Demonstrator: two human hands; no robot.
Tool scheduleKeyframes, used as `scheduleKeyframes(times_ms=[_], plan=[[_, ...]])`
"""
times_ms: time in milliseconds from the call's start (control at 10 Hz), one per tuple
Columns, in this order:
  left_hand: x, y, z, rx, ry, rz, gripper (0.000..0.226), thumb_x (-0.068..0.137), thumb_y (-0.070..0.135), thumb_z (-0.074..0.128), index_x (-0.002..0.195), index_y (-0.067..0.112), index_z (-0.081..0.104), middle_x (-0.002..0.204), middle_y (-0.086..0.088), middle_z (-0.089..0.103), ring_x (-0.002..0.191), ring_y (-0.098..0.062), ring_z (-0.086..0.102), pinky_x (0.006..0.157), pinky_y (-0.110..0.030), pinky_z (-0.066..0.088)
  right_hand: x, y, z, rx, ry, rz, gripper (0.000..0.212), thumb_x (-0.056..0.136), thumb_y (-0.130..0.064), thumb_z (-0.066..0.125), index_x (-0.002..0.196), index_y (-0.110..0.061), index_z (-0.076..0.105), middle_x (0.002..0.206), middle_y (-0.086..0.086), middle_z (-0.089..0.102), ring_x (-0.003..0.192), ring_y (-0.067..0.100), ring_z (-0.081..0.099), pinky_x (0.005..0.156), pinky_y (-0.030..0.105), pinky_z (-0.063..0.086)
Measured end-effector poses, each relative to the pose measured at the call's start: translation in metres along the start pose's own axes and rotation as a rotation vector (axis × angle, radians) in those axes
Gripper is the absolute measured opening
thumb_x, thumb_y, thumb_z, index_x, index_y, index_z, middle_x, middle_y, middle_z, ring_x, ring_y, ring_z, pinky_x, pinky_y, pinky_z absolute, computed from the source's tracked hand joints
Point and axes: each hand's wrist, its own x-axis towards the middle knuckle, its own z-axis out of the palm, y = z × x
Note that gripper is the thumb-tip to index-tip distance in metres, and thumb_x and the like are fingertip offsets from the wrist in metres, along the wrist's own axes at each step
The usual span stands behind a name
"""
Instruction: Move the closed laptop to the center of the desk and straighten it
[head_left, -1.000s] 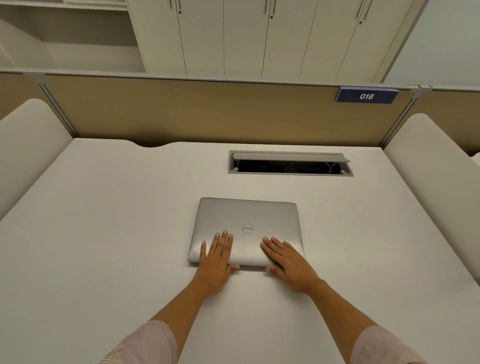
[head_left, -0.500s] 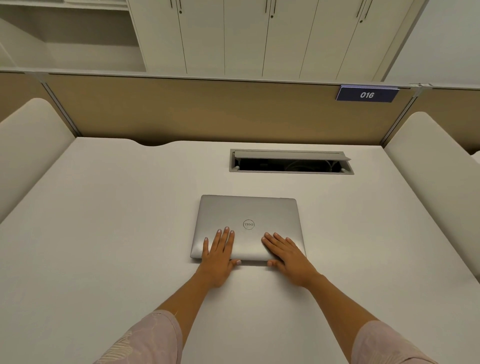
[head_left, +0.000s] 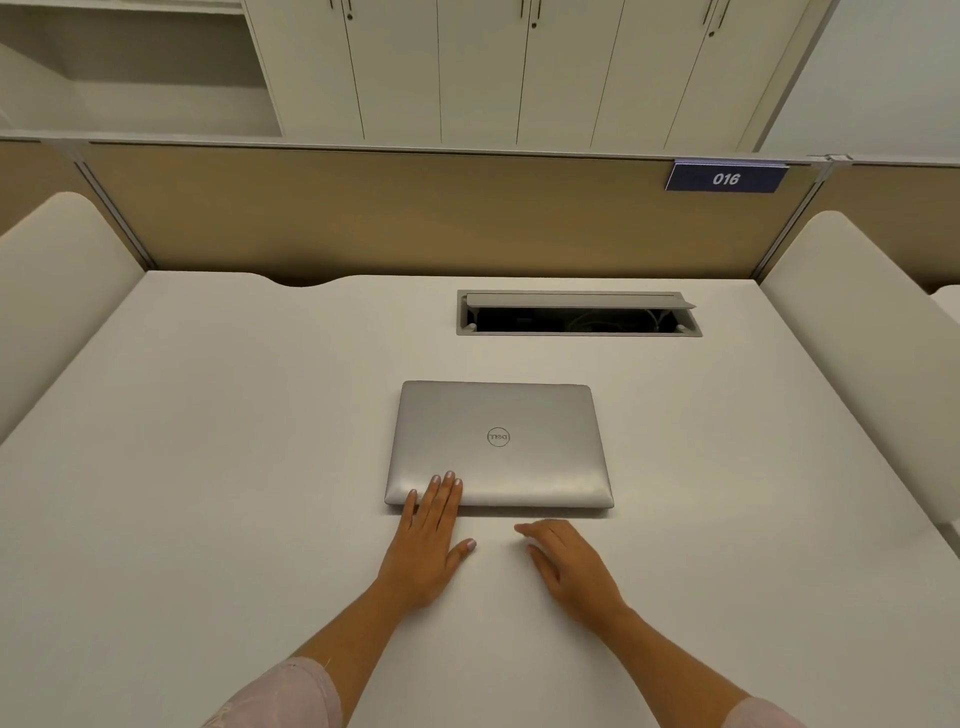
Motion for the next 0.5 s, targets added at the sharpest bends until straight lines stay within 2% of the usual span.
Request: scheduleKeyframes(times_ms=[100, 200, 300, 400, 500], plan=[[-0.014, -0.001, 0.003, -0.027, 0.025, 0.005, 0.074, 0.097, 0.057, 0.017, 0.153, 0.018, -0.010, 0.163, 0.001, -0.010, 0.148, -0.012, -0.018, 0.120, -0.037, -0.009, -0.013, -0.009, 0.010, 0.020, 0.045, 0.033, 0.028, 0.087, -0.005, 0.066, 0.111, -0.020, 0.065, 0.091, -0.005, 0.066, 0.089, 0.007, 0.054, 0.078, 0.022, 0.046], [-0.029, -0.001, 0.006, -0.033, 0.028, 0.002, 0.072, 0.098, 0.055, 0.021, 0.154, 0.018, -0.005, 0.164, 0.002, -0.006, 0.149, -0.011, -0.015, 0.120, -0.037, -0.007, -0.019, -0.018, 0.015, 0.013, 0.084, 0.081, 0.025, 0.085, -0.013, 0.071, 0.106, -0.023, 0.063, 0.083, -0.008, 0.062, 0.083, 0.005, 0.050, 0.076, 0.025, 0.042], [-0.041, 0.002, 0.008, -0.057, 0.020, 0.002, 0.070, 0.098, 0.055, 0.020, 0.155, 0.020, -0.003, 0.164, 0.004, -0.005, 0.149, -0.010, -0.014, 0.120, -0.039, -0.008, -0.023, -0.025, 0.015, 0.013, 0.091, 0.122, 0.026, 0.088, -0.033, 0.067, 0.112, -0.025, 0.061, 0.101, -0.010, 0.063, 0.097, 0.003, 0.053, 0.091, 0.019, 0.039], [-0.053, 0.002, 0.014, -0.052, 0.036, 0.007, 0.069, 0.099, 0.054, 0.020, 0.155, 0.020, 0.001, 0.164, 0.004, -0.001, 0.150, -0.010, -0.010, 0.120, -0.041, -0.006, -0.033, -0.024, 0.022, -0.063, 0.031, 0.134, 0.048, 0.093, -0.049, 0.053, 0.135, -0.026, 0.049, 0.137, -0.012, 0.051, 0.129, 0.003, 0.041, 0.109, 0.020, 0.028], [-0.060, 0.006, 0.015, -0.068, 0.013, 0.003, 0.069, 0.098, 0.055, 0.019, 0.155, 0.021, -0.001, 0.164, 0.007, -0.003, 0.149, -0.008, -0.012, 0.119, -0.041, -0.008, -0.037, -0.027, 0.027, -0.121, -0.071, 0.161, 0.061, 0.096, -0.055, 0.039, 0.150, -0.029, 0.026, 0.155, -0.018, 0.022, 0.145, 0.000, 0.013, 0.118, 0.024, 0.012]])
